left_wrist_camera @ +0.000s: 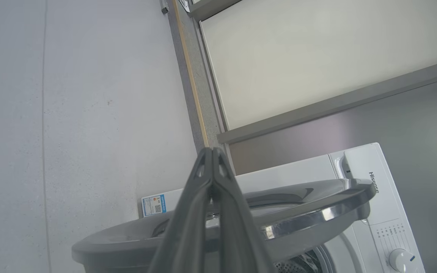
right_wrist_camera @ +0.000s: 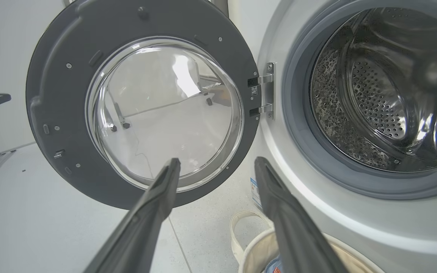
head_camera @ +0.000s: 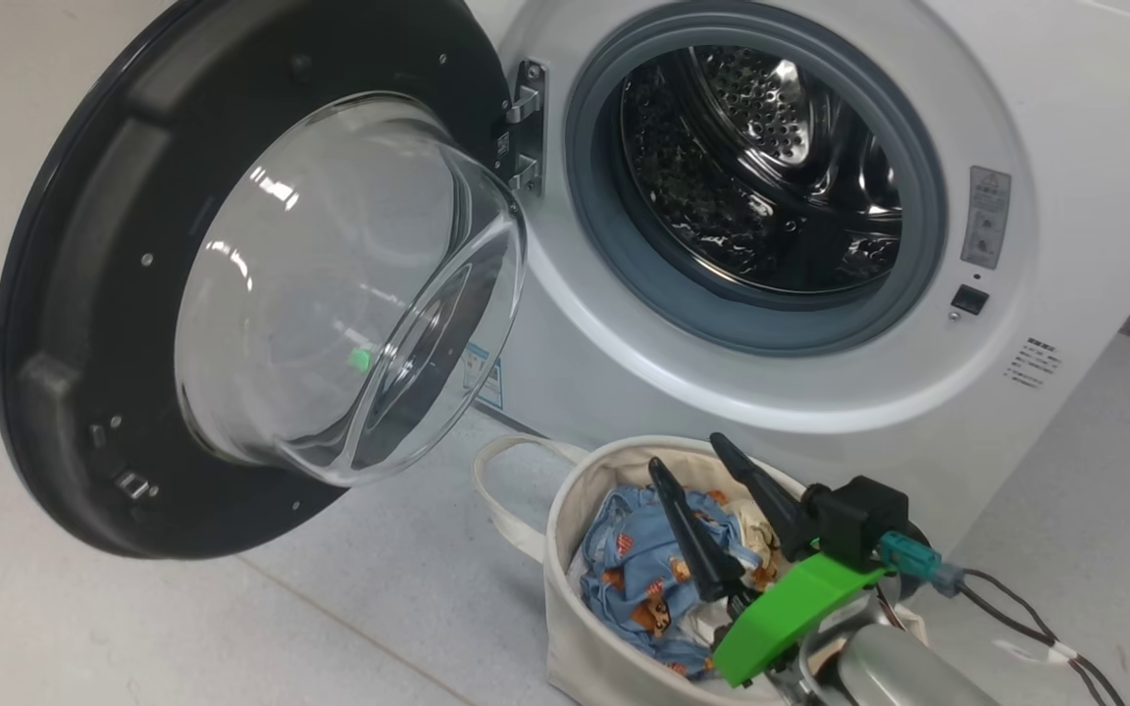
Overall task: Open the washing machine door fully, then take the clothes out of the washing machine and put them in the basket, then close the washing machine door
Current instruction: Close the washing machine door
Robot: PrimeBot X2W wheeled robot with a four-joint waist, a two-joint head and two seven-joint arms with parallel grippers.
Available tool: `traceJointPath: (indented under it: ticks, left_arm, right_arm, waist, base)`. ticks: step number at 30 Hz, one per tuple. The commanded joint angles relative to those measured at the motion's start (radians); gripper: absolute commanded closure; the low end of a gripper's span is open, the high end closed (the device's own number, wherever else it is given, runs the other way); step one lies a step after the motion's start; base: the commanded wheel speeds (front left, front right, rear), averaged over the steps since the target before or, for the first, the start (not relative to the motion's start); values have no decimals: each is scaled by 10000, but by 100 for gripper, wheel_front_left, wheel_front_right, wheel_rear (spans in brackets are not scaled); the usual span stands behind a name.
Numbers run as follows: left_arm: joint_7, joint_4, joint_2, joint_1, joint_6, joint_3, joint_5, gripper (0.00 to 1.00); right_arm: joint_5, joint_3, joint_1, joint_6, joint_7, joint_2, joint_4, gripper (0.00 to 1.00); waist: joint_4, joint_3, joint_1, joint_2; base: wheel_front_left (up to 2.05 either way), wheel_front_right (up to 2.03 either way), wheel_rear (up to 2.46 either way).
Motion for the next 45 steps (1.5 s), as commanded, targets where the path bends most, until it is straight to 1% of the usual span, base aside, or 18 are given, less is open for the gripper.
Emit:
traceJointPath:
  ticks: [1, 8, 16, 21, 28, 32, 37, 40, 41, 43, 45]
  left_arm:
    - [135, -186, 411, -661, -115, 246, -64, 100]
    - [1356, 283, -80, -1167, -658, -249, -606, 100]
    - [1967, 230, -307, -1147, -861, -796, -509, 100]
    - [2435, -490, -525, -753, -913, -1369, -297, 100]
    - [2850, -2307, -1096, 183, -701, -2165, -77, 100]
    - [2723, -3517, -1396, 851, -641, -2668, 318, 100]
    - [2035, -5091, -1776, 1722, -679, -2857, 756, 100]
    - [1465, -5967, -2024, 2226, -722, -3010, 1210, 100]
    - [1465, -5967, -2024, 2226, -722, -3010, 1210, 100]
    - [870, -6489, -2193, 2542, -775, -3152, 1785, 100]
    - [297, -6888, -2528, 2833, -816, -3314, 2184, 100]
  right_arm:
    - [-122, -11, -82, 10, -124, -60, -360, 0]
    - [-203, -218, 133, 10, -124, -118, -399, 0]
    - [-297, -404, 287, 10, -124, -26, -482, 0]
    - [-356, -551, 388, 10, -124, 31, -536, 0]
    - [-571, -1052, 672, 10, -124, 73, -547, 0]
    - [-723, -1357, 978, 10, -124, 151, -562, 0]
    - [-932, -1570, 1188, 10, -124, 197, -689, 0]
    - [-1021, -1675, 1233, 10, -124, 189, -756, 0]
    - [-1021, -1675, 1233, 10, -124, 189, -756, 0]
    - [-1084, -1755, 1247, 10, -124, 187, -811, 0]
    - [-1130, -1835, 1272, 10, -124, 188, -855, 0]
  waist:
    - [-28, -15, 0, -1]
    - [-79, -45, 0, -1]
    - [-71, -61, 0, -1]
    - [-48, -89, 0, -1]
    - [-106, -213, 0, -1]
    - [-295, -361, 0, -1]
    - [-974, -250, 0, -1]
    - [-1468, -125, 0, -1]
    - [-1468, -125, 0, -1]
    - [-1820, -34, 0, -1]
    - [-2170, 52, 0, -1]
  base:
    - [0, 0, 0]
    - [0, 0, 0]
    - [0, 0, 0]
    - [0, 0, 0]
    - [0, 0, 0]
    - [0, 0, 0]
    - [0, 0, 0]
    - [0, 0, 0]
    - [0, 0, 0]
    - [0, 0, 0]
    - [0, 0, 0]
